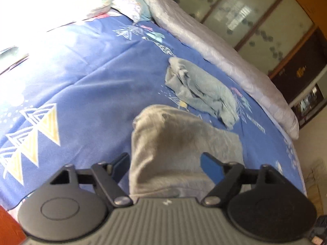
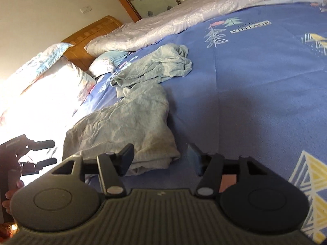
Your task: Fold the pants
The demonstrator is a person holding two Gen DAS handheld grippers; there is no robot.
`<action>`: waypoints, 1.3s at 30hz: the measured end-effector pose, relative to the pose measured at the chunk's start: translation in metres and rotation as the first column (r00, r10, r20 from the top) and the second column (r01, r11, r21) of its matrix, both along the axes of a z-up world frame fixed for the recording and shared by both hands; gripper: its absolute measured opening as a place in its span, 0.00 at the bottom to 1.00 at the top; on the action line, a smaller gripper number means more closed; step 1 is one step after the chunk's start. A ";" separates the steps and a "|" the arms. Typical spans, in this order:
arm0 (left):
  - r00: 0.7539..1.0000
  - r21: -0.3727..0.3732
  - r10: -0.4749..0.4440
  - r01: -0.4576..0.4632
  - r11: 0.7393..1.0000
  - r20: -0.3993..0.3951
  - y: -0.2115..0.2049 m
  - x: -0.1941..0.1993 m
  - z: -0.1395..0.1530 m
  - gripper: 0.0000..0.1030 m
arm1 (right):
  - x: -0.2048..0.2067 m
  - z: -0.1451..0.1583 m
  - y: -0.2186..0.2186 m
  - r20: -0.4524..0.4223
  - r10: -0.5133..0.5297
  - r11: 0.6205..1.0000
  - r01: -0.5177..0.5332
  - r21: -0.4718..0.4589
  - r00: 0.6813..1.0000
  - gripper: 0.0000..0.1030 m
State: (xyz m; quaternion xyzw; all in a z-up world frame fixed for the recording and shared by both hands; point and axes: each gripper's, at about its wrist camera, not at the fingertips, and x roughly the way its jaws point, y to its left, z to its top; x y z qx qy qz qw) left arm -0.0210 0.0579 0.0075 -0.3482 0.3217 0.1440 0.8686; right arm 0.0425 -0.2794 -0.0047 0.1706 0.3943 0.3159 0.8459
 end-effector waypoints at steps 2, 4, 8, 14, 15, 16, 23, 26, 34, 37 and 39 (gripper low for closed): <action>0.999 -0.045 0.028 -0.029 0.999 -0.021 0.016 0.001 -0.009 0.91 | 0.017 -0.011 -0.004 -0.087 -0.027 0.997 0.033 0.066 0.996 0.63; 0.997 -0.110 0.011 -0.019 0.994 -0.075 0.027 0.009 -0.027 0.95 | 0.034 -0.023 0.000 -0.163 -0.016 0.991 0.037 0.129 0.987 0.64; 0.992 -0.268 -0.088 0.060 0.962 -0.095 0.027 0.027 -0.067 0.95 | 0.055 -0.043 0.025 -0.250 0.022 0.990 0.013 0.140 0.968 0.64; 0.988 -0.180 -0.112 0.091 0.979 -0.109 0.001 0.049 -0.065 0.68 | 0.050 -0.036 0.060 -0.234 0.087 0.994 -0.068 0.088 0.968 0.29; 0.986 -0.145 -0.119 0.101 0.984 -0.119 -0.005 0.051 -0.061 0.64 | 0.049 -0.032 0.055 -0.224 0.084 0.993 -0.063 0.102 0.971 0.26; 0.985 -0.135 -0.126 0.110 0.985 -0.119 -0.009 0.053 -0.058 0.60 | 0.047 -0.025 0.048 -0.208 0.080 0.992 -0.058 0.109 0.975 0.24; 0.943 -0.192 -0.334 0.325 0.926 -0.015 -0.087 0.077 -0.042 0.40 | 0.013 0.021 -0.058 -0.052 -0.084 0.994 0.087 0.061 0.995 0.24; 0.896 -0.202 -0.444 0.436 0.877 0.005 -0.137 0.090 -0.047 0.40 | -0.009 0.036 -0.114 0.010 -0.153 0.988 0.153 0.023 0.988 0.24; 0.848 -0.138 -0.516 0.500 0.855 -0.119 -0.198 0.102 -0.060 0.72 | -0.042 -0.022 -0.166 -0.118 -0.272 0.960 0.262 -0.094 0.955 0.45; 0.876 -0.136 -0.471 0.457 0.879 -0.100 -0.175 0.094 -0.041 0.71 | -0.041 -0.010 -0.174 -0.088 -0.268 0.963 0.263 -0.065 0.960 0.46; 0.894 -0.150 -0.447 0.436 0.887 -0.045 -0.156 0.096 -0.024 0.73 | -0.038 0.004 -0.181 -0.031 -0.298 0.954 0.297 -0.037 0.954 0.47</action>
